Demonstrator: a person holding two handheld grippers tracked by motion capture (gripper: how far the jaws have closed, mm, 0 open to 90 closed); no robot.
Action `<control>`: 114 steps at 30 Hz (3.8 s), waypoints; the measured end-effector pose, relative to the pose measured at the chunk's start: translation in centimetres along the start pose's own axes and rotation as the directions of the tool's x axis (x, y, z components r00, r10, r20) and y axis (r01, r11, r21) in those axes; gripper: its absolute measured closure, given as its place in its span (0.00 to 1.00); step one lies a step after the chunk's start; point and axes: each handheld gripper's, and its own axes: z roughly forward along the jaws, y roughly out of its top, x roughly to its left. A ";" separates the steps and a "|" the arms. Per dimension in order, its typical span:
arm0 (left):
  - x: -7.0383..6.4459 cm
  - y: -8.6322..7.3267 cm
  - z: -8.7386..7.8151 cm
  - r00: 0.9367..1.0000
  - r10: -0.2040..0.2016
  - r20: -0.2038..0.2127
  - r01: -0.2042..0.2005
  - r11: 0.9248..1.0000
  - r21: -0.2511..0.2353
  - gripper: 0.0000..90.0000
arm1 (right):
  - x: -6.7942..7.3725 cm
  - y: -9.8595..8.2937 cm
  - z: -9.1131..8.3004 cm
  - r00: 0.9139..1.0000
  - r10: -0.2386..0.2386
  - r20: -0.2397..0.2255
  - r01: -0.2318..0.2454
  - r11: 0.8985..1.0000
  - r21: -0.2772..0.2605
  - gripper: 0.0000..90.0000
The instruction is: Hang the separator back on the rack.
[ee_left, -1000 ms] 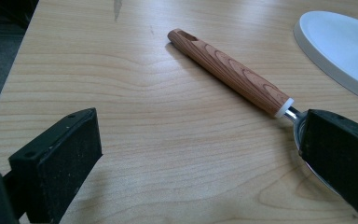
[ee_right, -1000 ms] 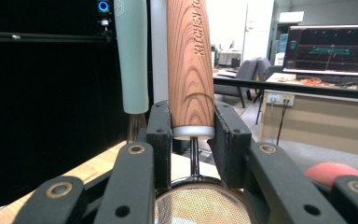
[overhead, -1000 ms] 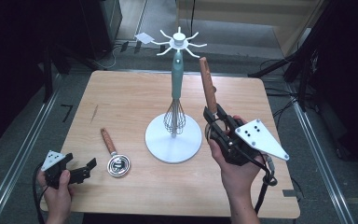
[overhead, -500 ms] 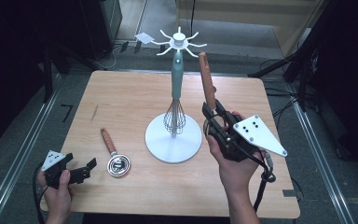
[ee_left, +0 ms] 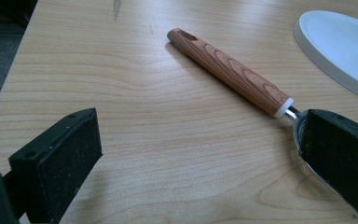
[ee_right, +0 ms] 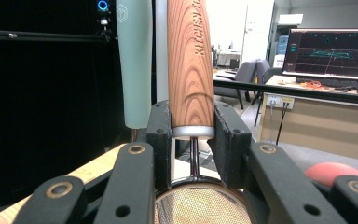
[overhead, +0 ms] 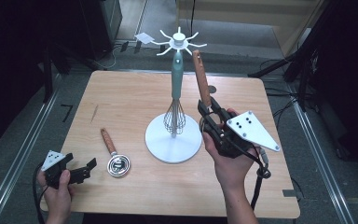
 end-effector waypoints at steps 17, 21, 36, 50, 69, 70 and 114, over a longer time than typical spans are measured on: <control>0.0 0.0 0.0 1.000 0.000 0.001 0.000 1.000 0.002 0.00 | 0.1 -0.6 1.1 1.000 -0.003 -0.007 0.003 0.999 0.034 0.80; 0.0 0.0 0.0 1.000 -0.002 0.001 0.002 1.000 0.001 0.00 | 0.1 -0.7 1.3 1.000 -0.002 -0.014 0.003 0.999 0.034 0.79; 0.0 0.0 0.0 1.000 -0.002 0.002 0.002 1.000 0.002 0.00 | 0.0 -0.7 1.7 1.000 -0.009 -0.028 0.010 0.999 0.039 0.93; 0.0 0.0 0.1 1.000 -0.001 0.001 0.001 1.000 0.005 0.00 | -2.0 2.1 4.0 0.999 -0.031 0.025 0.031 0.999 -0.005 1.00; 0.0 0.0 0.1 1.000 0.002 0.002 -0.002 1.000 0.008 0.00 | -1.6 3.9 5.5 0.997 -0.056 -0.044 0.052 0.995 -0.079 1.00; 0.0 0.0 0.1 1.000 0.003 0.002 -0.003 1.000 0.008 0.00 | -1.6 4.0 5.5 0.997 -0.060 -0.048 0.056 0.995 -0.082 1.00; 0.0 0.0 0.2 1.000 0.008 0.001 -0.008 1.000 0.014 0.00 | -3.1 3.0 7.1 0.986 -0.085 -0.143 0.082 0.996 -0.028 1.00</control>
